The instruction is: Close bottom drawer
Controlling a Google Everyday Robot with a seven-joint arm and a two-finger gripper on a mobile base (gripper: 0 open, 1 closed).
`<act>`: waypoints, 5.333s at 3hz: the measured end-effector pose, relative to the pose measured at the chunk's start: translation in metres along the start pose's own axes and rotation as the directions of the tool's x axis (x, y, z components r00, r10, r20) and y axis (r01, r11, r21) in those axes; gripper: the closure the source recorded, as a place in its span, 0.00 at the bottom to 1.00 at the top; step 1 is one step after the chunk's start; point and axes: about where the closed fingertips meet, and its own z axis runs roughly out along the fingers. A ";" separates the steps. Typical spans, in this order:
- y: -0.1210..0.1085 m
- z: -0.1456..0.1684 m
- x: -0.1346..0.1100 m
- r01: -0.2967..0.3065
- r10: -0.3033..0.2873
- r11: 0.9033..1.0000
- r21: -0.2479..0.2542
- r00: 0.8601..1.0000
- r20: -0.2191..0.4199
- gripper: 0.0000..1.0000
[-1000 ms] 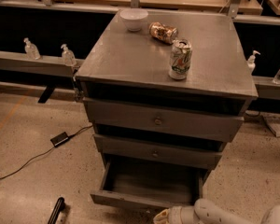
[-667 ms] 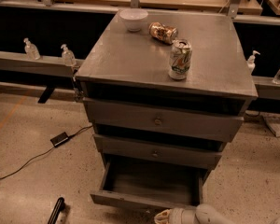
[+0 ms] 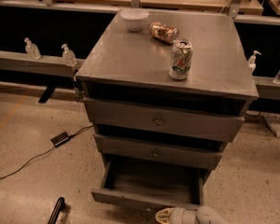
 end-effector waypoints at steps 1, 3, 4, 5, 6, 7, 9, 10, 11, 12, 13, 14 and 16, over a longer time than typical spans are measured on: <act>-0.029 -0.001 -0.006 0.020 -0.020 0.998 0.056 1.000 0.006 1.00; -0.075 -0.005 -0.036 0.069 -0.072 0.988 0.134 0.997 0.018 1.00; -0.075 -0.005 -0.036 0.069 -0.073 0.989 0.134 0.997 0.019 1.00; -0.090 0.009 -0.035 0.049 -0.057 0.990 0.132 0.996 0.061 1.00; -0.111 0.014 -0.035 0.032 -0.047 0.986 0.165 0.995 0.085 1.00; -0.140 0.010 -0.035 0.023 -0.046 0.978 0.208 0.993 0.106 1.00; -0.190 0.008 -0.029 -0.012 -0.027 0.960 0.280 0.990 0.135 1.00; -0.194 0.007 -0.029 -0.016 -0.025 0.957 0.288 0.990 0.141 1.00; -0.208 0.006 -0.029 -0.028 -0.023 0.951 0.308 0.987 0.161 1.00; -0.202 0.005 -0.029 -0.028 -0.023 0.951 0.307 0.987 0.161 1.00; -0.150 -0.020 -0.010 0.004 -0.048 0.970 0.241 0.983 0.176 1.00; -0.091 -0.055 0.018 0.031 -0.066 0.983 0.179 0.979 0.190 1.00; -0.036 -0.115 0.050 -0.008 -0.063 0.976 0.220 0.948 0.313 0.86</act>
Offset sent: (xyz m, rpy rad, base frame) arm 0.1607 -0.0137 0.0822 -0.0133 -0.2871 -0.1200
